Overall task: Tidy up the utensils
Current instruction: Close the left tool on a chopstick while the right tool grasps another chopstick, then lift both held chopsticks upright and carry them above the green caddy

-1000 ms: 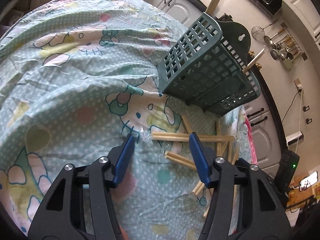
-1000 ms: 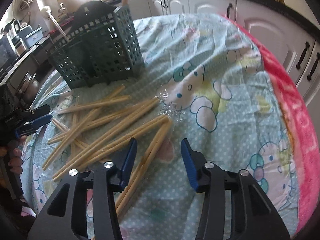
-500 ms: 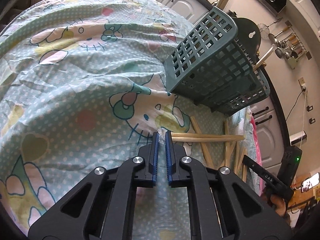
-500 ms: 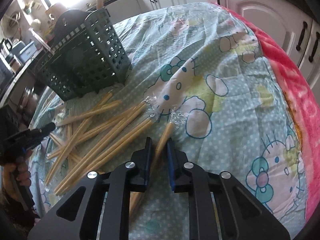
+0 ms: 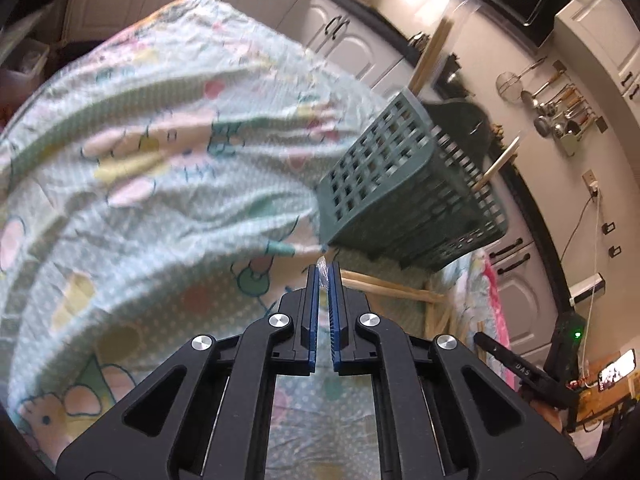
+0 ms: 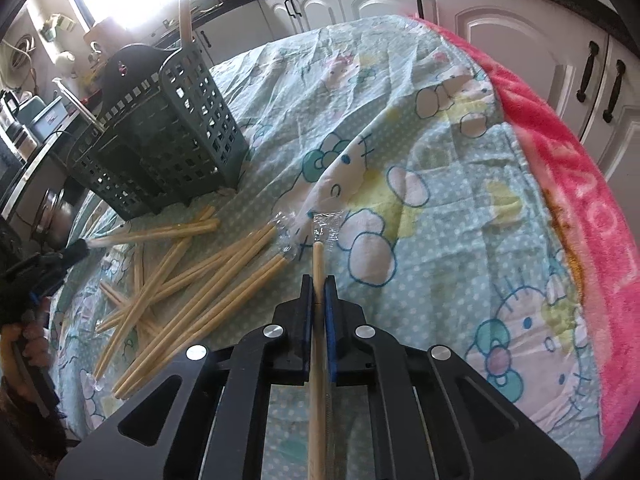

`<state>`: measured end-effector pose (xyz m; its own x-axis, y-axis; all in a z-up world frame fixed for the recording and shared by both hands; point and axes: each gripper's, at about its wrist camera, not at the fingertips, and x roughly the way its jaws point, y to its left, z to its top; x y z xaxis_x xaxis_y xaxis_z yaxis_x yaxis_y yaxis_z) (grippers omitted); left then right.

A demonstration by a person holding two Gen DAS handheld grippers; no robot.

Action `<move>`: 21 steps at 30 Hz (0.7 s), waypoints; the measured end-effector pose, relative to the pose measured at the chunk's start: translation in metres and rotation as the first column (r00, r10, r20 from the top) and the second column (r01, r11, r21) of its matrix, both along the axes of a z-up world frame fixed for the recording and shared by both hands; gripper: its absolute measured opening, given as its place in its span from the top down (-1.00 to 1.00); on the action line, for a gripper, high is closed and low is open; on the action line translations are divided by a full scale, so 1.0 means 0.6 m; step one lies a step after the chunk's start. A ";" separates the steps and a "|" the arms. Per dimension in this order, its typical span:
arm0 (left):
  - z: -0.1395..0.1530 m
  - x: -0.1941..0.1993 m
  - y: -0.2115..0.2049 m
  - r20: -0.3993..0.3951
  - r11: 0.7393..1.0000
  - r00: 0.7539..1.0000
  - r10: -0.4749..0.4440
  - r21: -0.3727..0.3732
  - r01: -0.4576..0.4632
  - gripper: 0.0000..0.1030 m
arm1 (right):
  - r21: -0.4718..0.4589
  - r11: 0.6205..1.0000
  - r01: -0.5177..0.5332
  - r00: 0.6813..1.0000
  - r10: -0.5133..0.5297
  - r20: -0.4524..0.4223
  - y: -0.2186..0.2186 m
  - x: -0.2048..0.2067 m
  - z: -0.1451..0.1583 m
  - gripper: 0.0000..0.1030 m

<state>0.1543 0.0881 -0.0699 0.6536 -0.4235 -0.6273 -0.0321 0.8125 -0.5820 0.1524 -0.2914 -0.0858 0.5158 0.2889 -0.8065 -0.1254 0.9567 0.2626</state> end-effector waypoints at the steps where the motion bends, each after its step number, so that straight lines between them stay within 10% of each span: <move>1: 0.008 -0.001 0.000 0.013 1.000 1.000 -0.001 0.000 0.001 0.96 | -0.001 1.000 0.004 1.000 -0.004 0.005 -0.002 -0.001 0.004 0.88; 21: 0.196 -0.032 -0.076 0.280 0.986 0.946 -0.162 0.013 0.165 0.97 | 0.043 0.992 -0.121 0.959 0.105 0.262 0.054 -0.032 0.185 0.88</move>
